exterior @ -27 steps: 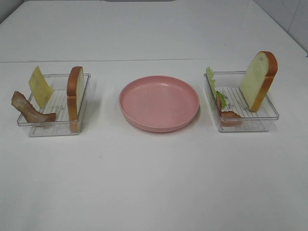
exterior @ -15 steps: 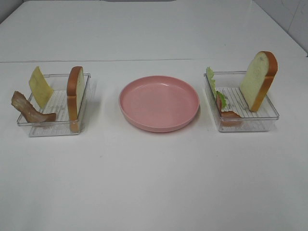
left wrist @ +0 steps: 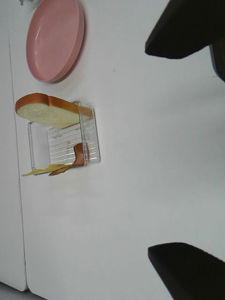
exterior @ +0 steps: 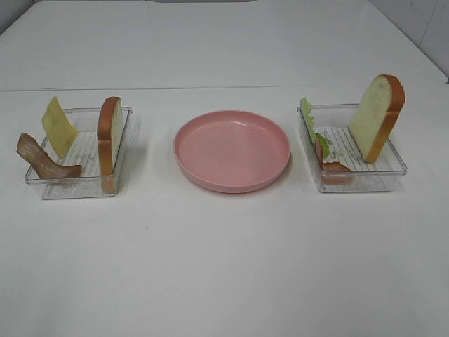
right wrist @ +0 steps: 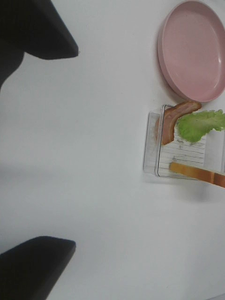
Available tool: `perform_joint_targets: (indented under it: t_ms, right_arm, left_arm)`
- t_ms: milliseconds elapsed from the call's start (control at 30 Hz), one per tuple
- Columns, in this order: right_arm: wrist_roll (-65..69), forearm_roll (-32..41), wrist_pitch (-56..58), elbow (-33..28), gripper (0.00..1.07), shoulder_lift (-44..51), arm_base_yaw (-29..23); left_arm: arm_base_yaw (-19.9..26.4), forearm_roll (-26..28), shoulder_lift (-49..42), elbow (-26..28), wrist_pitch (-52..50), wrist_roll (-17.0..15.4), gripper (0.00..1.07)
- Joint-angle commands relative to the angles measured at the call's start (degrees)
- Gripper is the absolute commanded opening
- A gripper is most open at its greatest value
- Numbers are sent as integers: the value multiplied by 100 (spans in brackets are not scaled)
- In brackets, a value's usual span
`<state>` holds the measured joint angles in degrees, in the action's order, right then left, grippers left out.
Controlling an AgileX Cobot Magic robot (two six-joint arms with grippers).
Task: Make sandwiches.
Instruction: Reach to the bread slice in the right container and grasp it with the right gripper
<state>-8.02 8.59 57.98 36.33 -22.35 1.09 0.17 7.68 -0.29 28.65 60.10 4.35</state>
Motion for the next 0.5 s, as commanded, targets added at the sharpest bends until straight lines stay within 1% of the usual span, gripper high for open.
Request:
perform_joint_targets:
  t_ms: [33,67,100,133,167,200,233,267,300,333,367,400,433,467,500]
  right_arm:
    - [74,63,-126,498,98,-1037,46]
    - [86,86,-92,762,98,-1495,46]
    - [86,166,-6,1278,98,-2292,46]
    - [86,166,-6,1278,98,-2292,46]
    - [86,212,34,1576,98,-2624,46]
    - [80,298,160,2189,98,-3421,46]
    - [80,298,160,2189,98,-3421,46]
    - [80,338,286,2744,98,-4097,46]
    - [80,344,332,2985,98,-4446,46]
    - [80,344,332,2985,98,-4446,46]
    - [80,344,424,3564,98,-5099,46]
    - [63,344,458,3839,98,-5340,46]
    - [63,344,458,3839,98,-5340,46]
    - [0,344,539,4366,98,-5913,46]
    - [-11,344,550,4555,98,-6131,46]
  left_arm:
    - [-23,-11,-120,-6,-80,-23,100]
    - [-23,-11,-120,-6,-80,-23,100]
    - [-23,-11,-120,-6,-80,-23,100]
    - [-23,-11,-120,-6,-80,-23,100]
    - [-23,-11,-120,-6,-80,-23,100]
    - [-23,-11,-120,-6,-80,-23,100]
    - [-23,-11,-120,-6,-80,-23,100]
    - [-23,-11,-120,-6,-80,-23,100]
    - [-23,-11,-120,-6,-80,-23,100]
    - [-23,-11,-120,-6,-80,-23,100]
    - [-23,-11,-120,-6,-80,-23,100]
    - [-23,-11,-120,-6,-80,-23,100]
    - [-23,-11,-120,-6,-80,-23,100]
    - [-23,-11,-120,-6,-80,-23,100]
    - [-23,-11,-120,-6,-80,-23,100]
